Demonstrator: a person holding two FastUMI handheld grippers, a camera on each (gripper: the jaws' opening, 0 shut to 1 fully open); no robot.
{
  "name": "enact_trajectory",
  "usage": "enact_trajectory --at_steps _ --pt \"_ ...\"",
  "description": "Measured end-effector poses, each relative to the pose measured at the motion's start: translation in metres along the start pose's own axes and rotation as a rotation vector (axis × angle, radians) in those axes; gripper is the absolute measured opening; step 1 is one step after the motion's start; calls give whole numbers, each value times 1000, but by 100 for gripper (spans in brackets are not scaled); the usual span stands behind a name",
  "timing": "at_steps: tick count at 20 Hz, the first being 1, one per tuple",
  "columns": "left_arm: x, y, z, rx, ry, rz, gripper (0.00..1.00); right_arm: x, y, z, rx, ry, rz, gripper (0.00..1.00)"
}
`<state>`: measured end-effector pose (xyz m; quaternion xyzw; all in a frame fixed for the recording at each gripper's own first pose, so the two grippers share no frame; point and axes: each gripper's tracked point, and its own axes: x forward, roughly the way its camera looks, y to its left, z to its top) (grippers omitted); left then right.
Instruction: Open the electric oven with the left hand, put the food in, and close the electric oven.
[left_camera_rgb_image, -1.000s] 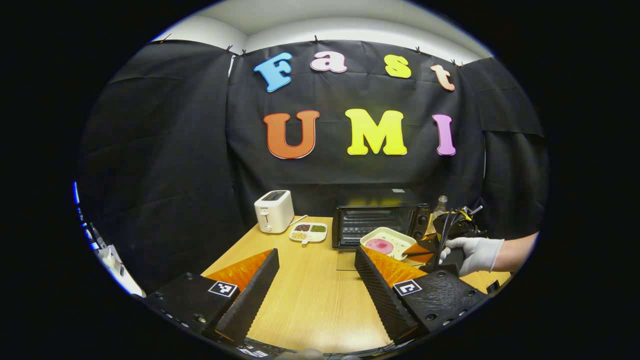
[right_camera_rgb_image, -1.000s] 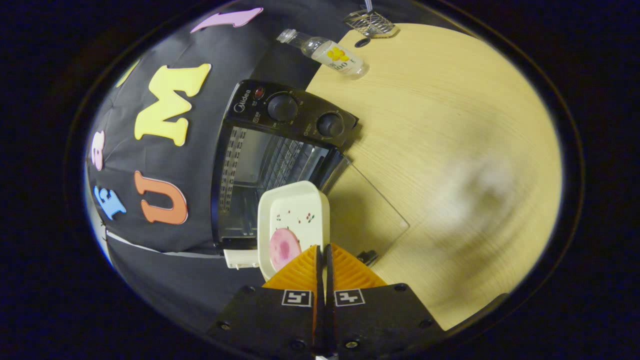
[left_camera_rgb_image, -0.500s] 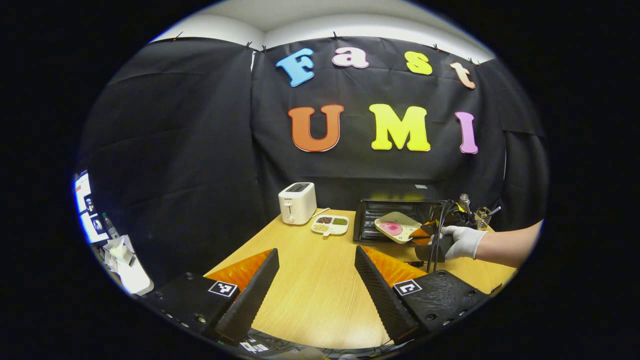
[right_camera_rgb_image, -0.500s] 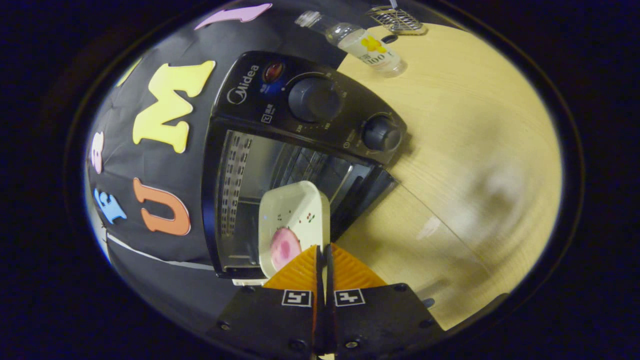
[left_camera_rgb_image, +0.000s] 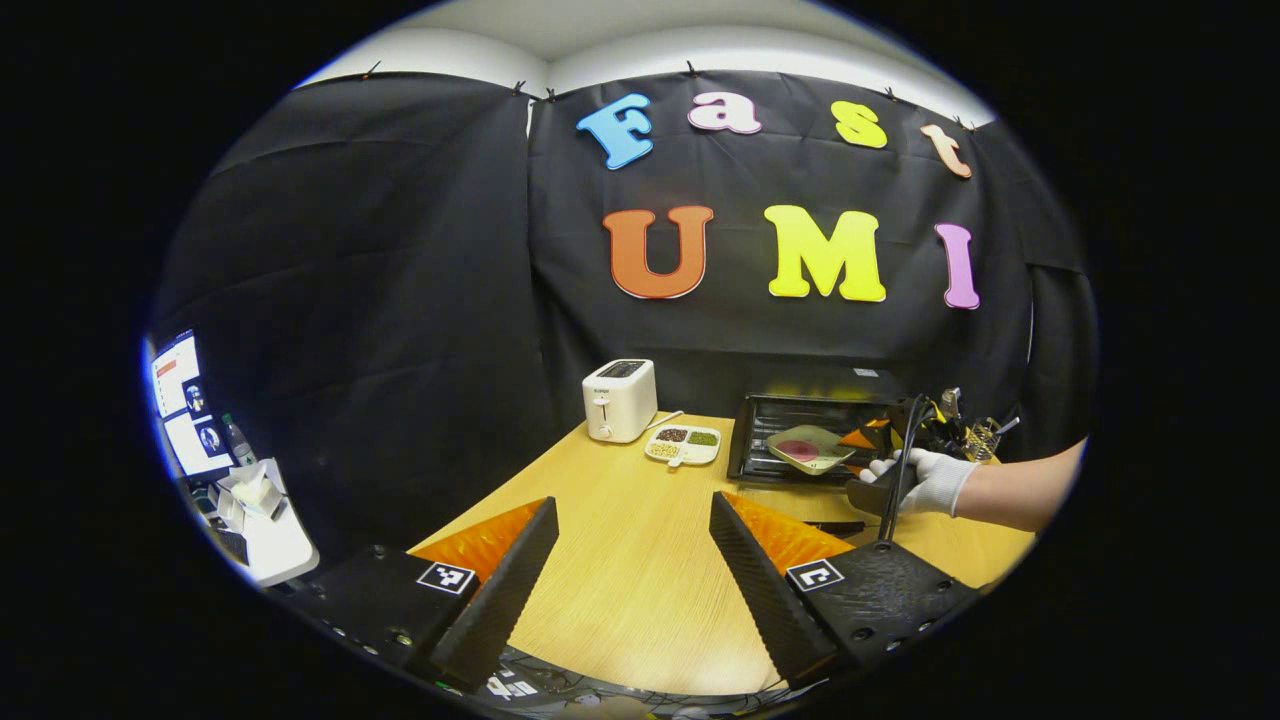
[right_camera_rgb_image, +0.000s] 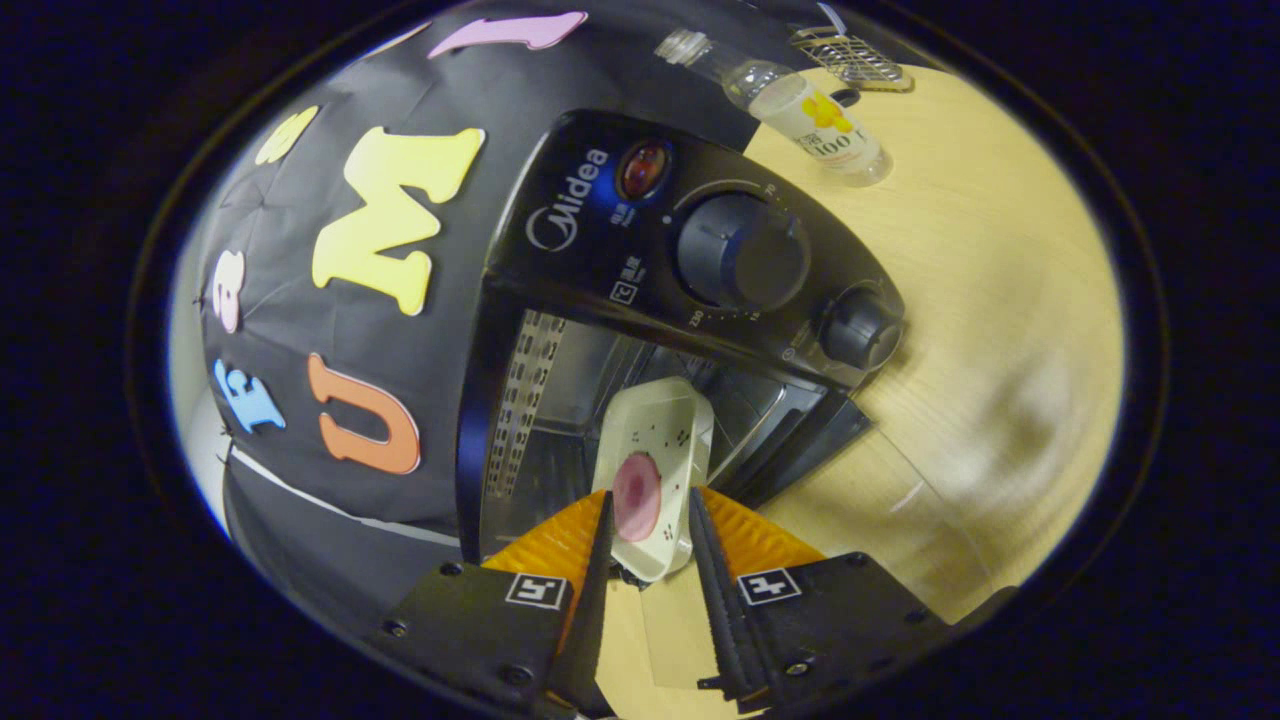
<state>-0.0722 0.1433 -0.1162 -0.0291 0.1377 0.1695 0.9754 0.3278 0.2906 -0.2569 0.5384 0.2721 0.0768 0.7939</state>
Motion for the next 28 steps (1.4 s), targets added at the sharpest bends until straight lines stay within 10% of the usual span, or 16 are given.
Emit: enact_trajectory --at_steps 6,12,18,28 --pt "6 -11 -6 4 -9 -50 98 -65 0 -7 -197 39 -16 60" --pt "15 -35 -20 24 -1 -149 98 -153 20 18 -696 -78 -24 99" --pt "31 -76 -33 47 4 -283 97 -233 23 51 -931 -212 -93 100" --pt "74 -174 -98 148 110 -423 97 -346 -19 119 -991 -303 -228 100"
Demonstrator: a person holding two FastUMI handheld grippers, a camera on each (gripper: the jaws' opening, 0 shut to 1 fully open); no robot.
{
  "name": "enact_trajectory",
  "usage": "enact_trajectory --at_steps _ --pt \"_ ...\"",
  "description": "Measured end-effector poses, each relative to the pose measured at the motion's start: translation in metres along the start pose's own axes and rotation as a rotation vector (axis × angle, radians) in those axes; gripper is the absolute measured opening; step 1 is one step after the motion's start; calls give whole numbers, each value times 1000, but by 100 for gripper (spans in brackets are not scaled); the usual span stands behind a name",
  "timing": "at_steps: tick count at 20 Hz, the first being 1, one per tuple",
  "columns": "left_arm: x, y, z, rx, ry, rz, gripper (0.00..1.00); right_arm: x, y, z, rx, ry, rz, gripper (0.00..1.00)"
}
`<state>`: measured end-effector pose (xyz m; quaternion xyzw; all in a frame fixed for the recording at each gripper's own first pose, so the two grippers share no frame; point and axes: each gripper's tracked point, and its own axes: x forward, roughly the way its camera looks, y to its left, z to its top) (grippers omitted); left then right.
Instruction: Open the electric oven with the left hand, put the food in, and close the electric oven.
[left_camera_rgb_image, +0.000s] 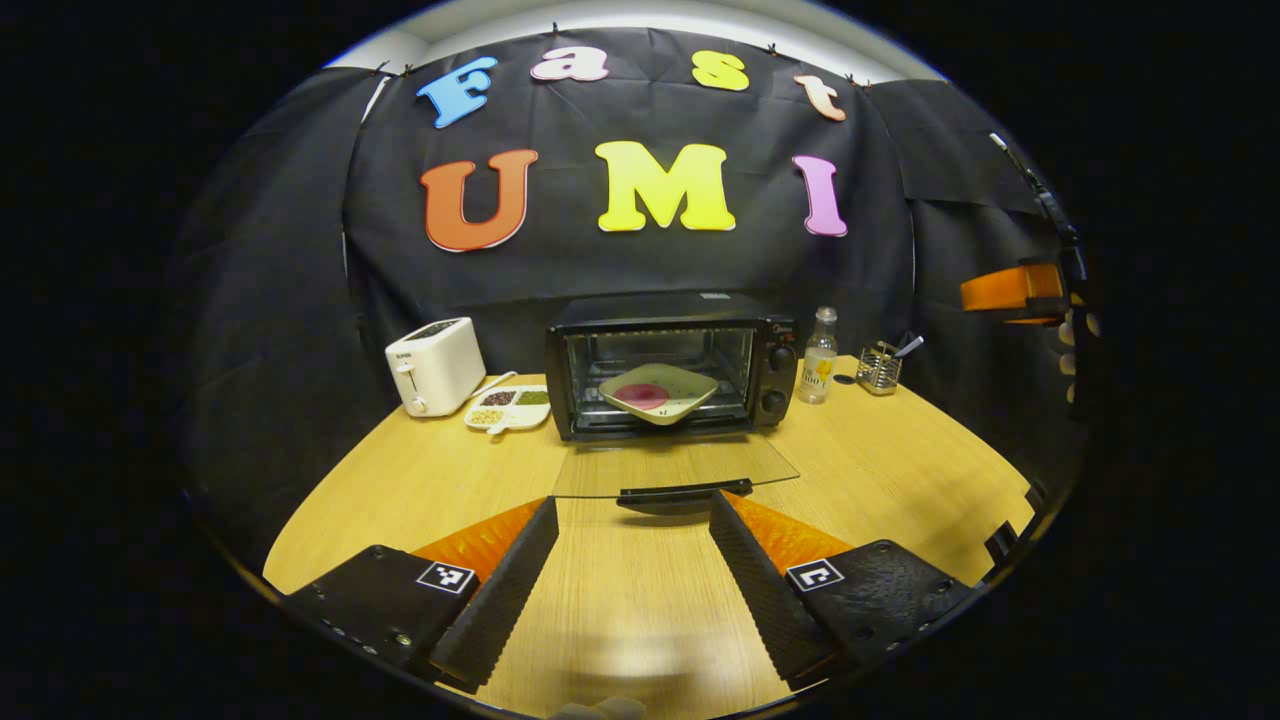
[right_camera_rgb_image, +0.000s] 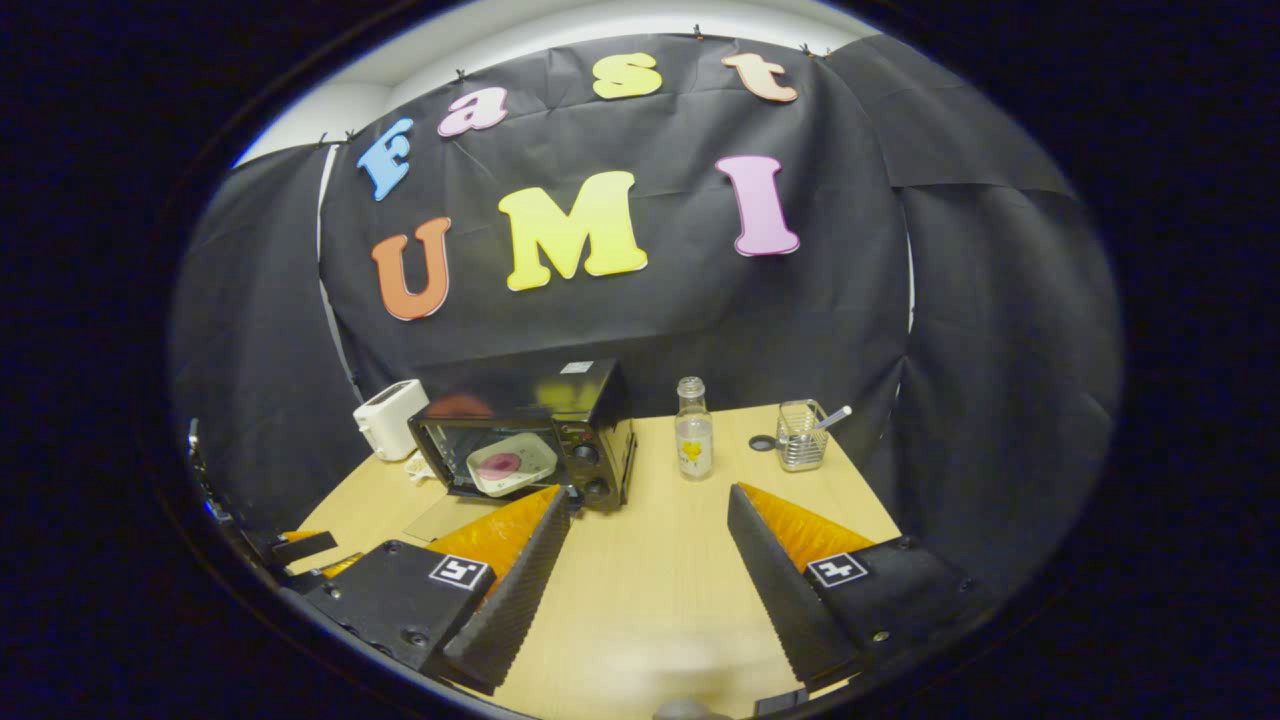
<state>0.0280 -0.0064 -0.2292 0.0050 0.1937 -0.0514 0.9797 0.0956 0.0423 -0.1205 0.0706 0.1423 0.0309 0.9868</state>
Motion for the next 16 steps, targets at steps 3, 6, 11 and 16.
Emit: enact_trajectory --at_steps 3,6,11,16 --pt "25 -17 -22 15 57 -13 97 -15 -18 1 -23 4 -17 100" --pt "48 -30 -42 30 105 -11 98 -26 -33 3 -14 20 -26 100" --pt "82 -45 -62 66 142 -15 98 -41 -54 9 -32 29 -59 100" --pt "111 -42 -82 37 186 7 98 -46 -65 8 -33 44 -80 100"
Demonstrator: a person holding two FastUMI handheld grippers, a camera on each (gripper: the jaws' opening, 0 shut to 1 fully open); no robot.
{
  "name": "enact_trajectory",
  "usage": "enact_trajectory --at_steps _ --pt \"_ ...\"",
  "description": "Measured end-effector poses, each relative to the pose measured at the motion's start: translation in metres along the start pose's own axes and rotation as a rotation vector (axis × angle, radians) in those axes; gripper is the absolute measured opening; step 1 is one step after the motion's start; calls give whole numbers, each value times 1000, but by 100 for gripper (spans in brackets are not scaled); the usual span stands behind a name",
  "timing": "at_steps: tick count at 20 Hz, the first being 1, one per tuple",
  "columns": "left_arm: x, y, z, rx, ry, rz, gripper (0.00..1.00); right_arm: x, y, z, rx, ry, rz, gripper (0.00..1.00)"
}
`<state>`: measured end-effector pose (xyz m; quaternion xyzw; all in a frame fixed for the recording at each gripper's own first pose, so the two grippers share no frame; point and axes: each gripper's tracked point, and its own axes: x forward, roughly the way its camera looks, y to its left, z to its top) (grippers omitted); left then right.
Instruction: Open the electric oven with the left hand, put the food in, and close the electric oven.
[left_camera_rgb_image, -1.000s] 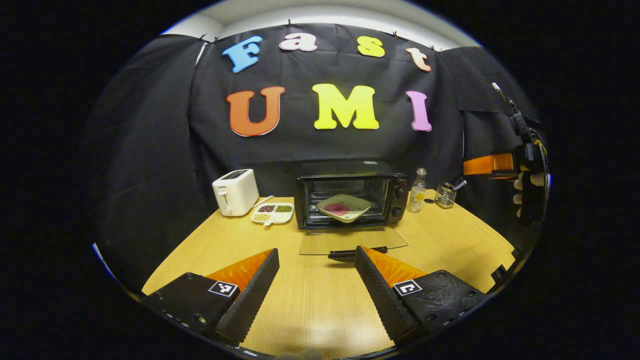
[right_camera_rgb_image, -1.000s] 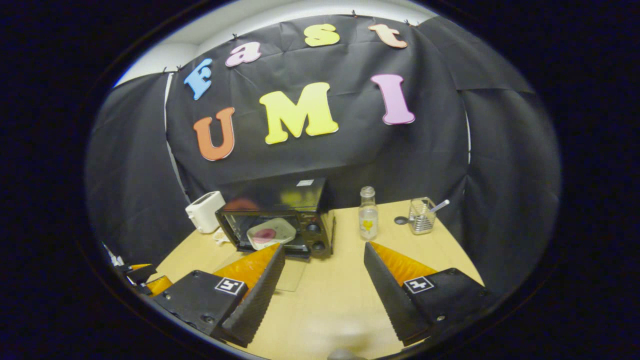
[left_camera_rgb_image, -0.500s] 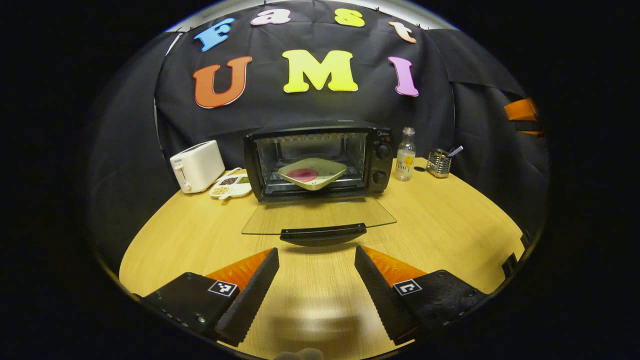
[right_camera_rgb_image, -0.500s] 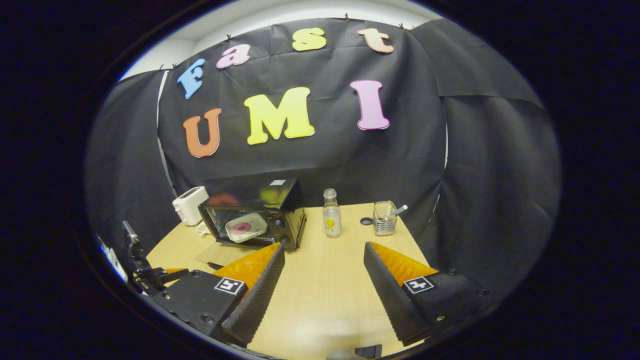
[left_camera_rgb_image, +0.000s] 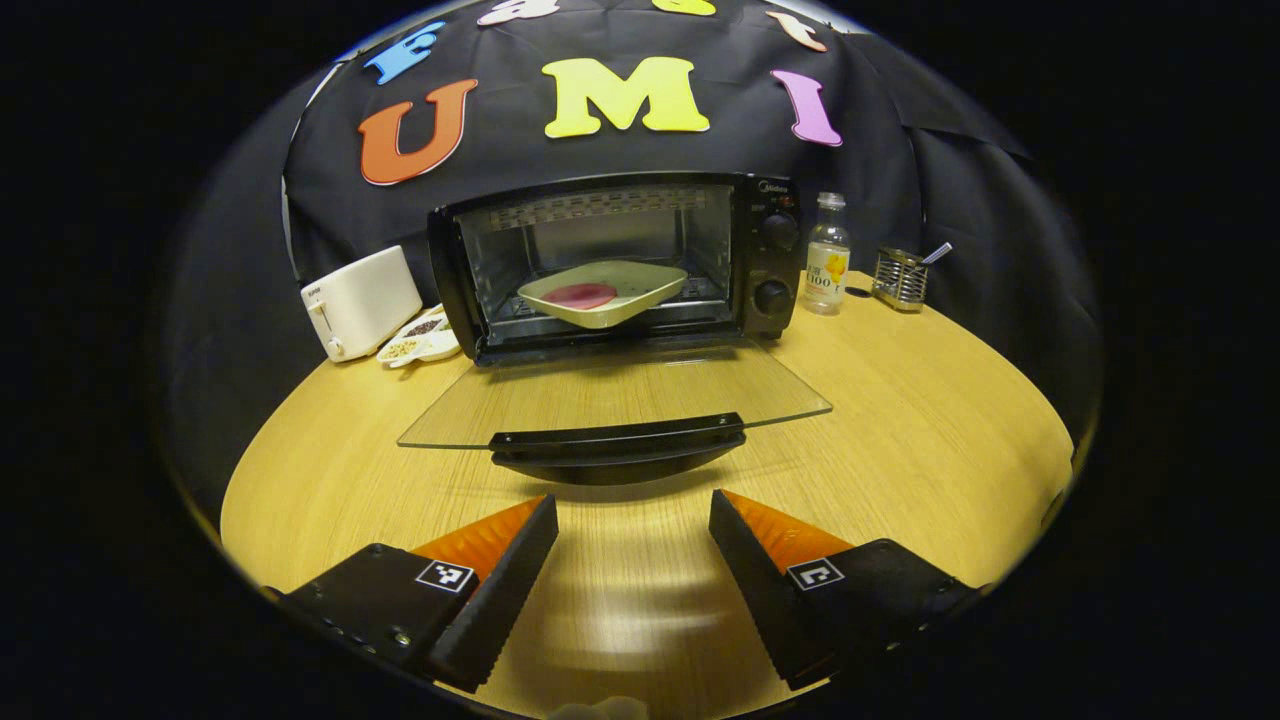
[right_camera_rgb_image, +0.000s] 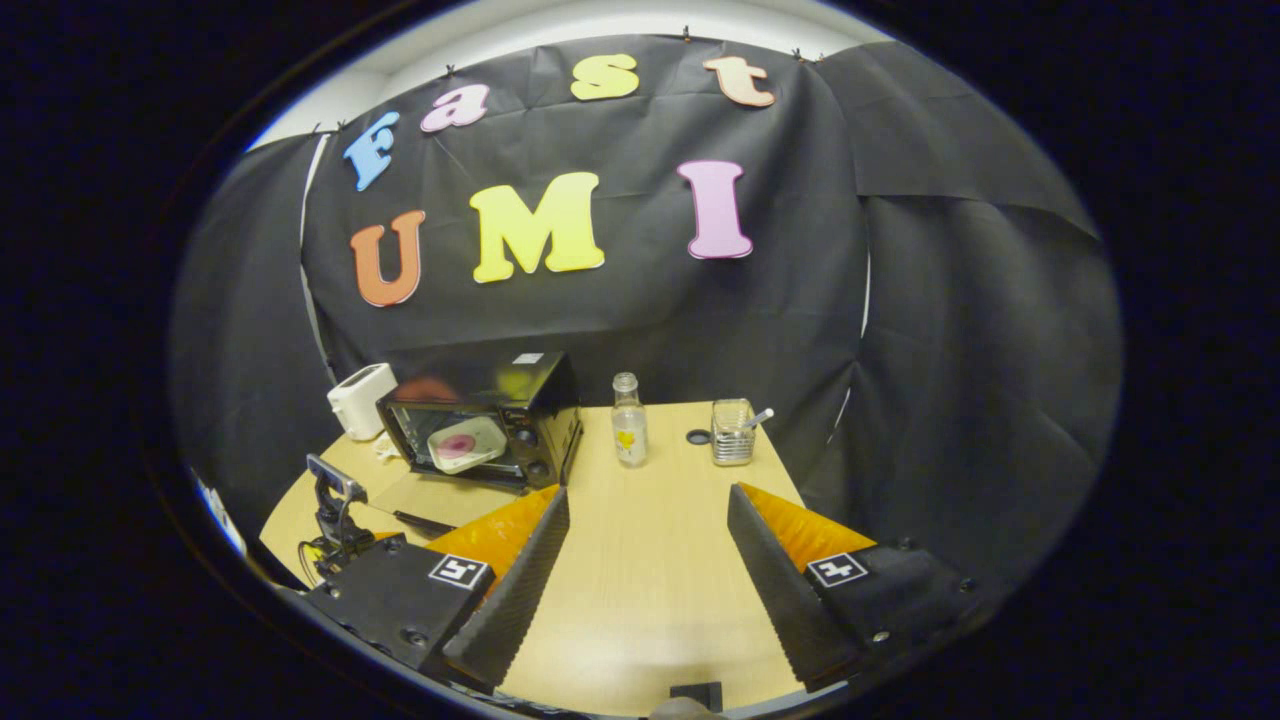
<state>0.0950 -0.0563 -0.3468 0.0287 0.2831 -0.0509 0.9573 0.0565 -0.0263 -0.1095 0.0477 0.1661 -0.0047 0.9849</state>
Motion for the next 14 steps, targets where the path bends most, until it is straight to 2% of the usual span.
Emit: enact_trajectory --at_steps 8,14 --pt "22 11 5 -19 21 22 97 0 -5 -4 1 19 -12 100" --pt "14 16 49 -25 -31 26 98 5 -4 -1 39 1 5 100"
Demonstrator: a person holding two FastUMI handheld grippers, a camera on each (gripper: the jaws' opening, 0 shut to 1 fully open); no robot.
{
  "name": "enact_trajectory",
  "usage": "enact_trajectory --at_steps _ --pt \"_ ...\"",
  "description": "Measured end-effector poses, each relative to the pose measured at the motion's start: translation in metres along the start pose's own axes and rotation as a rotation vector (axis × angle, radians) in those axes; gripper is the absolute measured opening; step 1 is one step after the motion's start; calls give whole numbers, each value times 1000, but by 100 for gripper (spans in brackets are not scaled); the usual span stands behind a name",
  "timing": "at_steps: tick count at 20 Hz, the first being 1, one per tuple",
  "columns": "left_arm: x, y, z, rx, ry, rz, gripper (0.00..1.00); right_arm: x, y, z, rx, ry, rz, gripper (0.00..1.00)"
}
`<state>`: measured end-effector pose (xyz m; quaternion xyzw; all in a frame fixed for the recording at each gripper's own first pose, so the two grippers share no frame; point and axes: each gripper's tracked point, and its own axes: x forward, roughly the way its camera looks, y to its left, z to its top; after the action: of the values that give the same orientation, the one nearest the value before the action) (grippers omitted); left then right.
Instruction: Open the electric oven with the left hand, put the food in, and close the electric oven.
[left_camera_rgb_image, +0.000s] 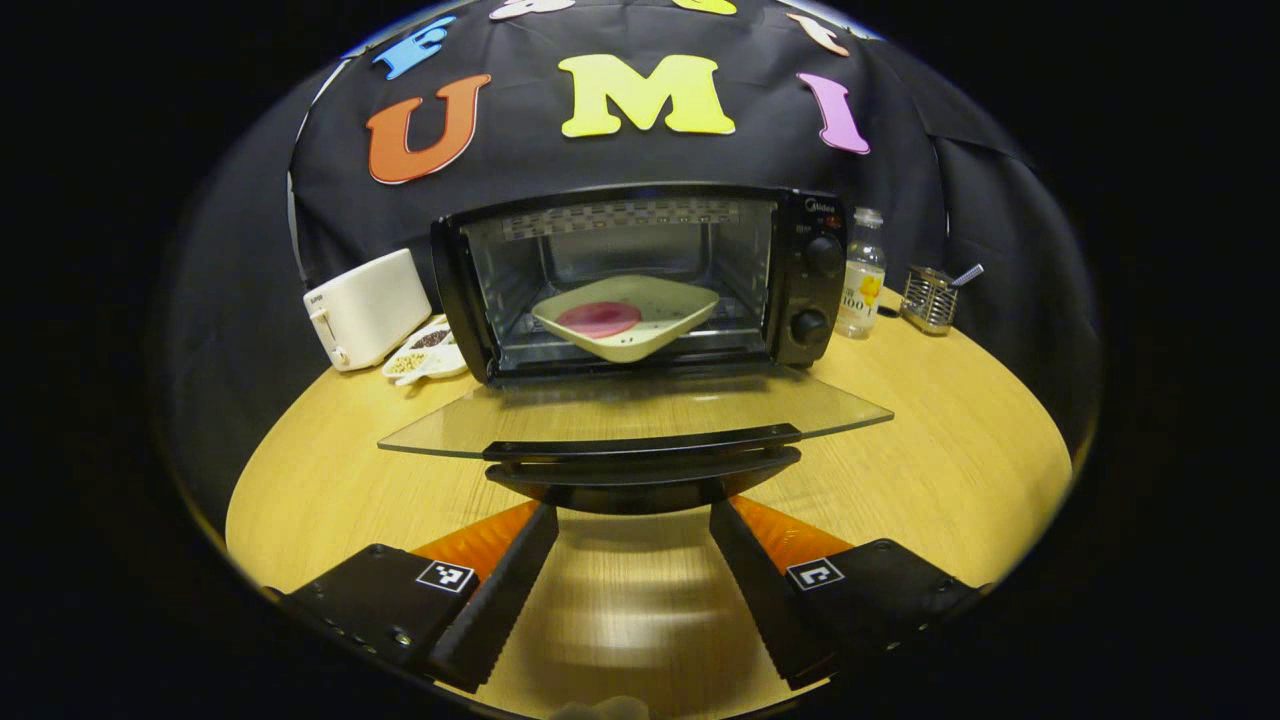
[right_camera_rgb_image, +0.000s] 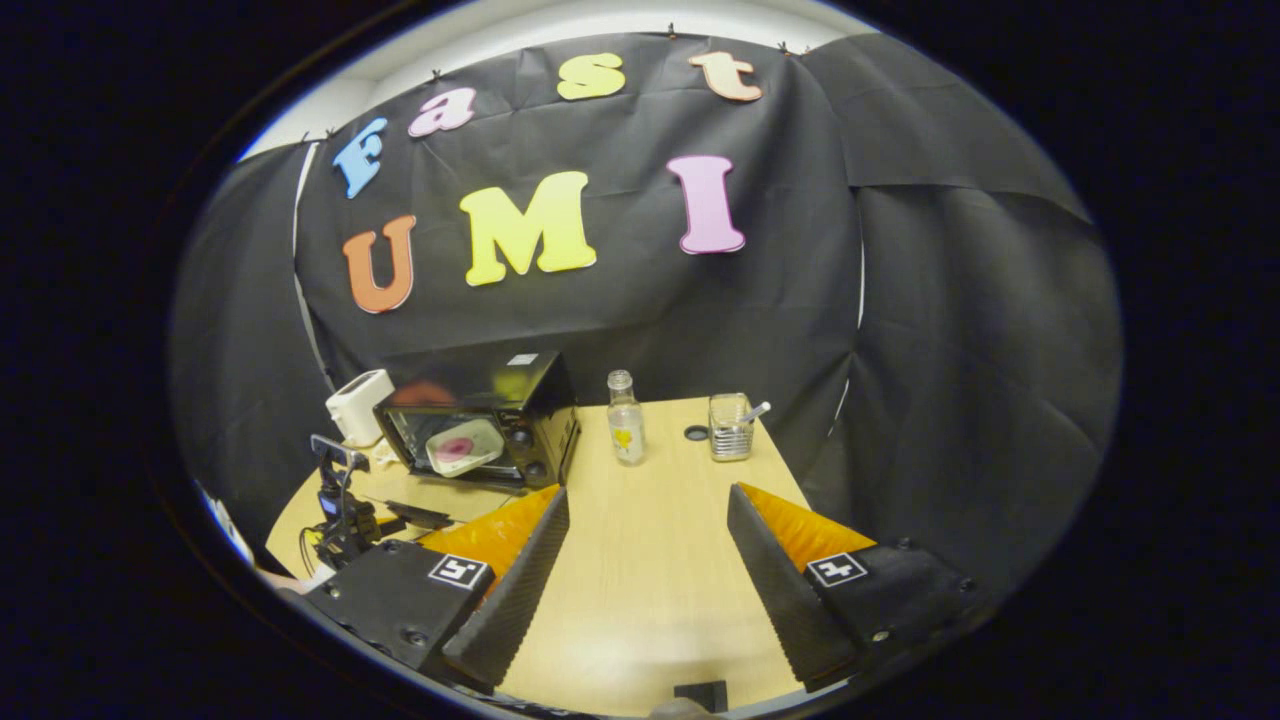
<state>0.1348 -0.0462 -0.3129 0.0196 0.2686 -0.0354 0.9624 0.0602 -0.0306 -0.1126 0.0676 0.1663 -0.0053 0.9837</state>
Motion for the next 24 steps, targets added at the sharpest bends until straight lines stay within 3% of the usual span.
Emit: enact_trajectory --at_steps 12,20,24 --pt "14 5 104 23 -100 -10 98 -4 -3 5 45 -48 -20 100" --pt "9 6 109 2 -110 -33 97 -24 14 18 26 -65 -44 100" --pt "-22 -2 110 -10 -166 -74 98 -45 19 23 8 -86 -92 100"
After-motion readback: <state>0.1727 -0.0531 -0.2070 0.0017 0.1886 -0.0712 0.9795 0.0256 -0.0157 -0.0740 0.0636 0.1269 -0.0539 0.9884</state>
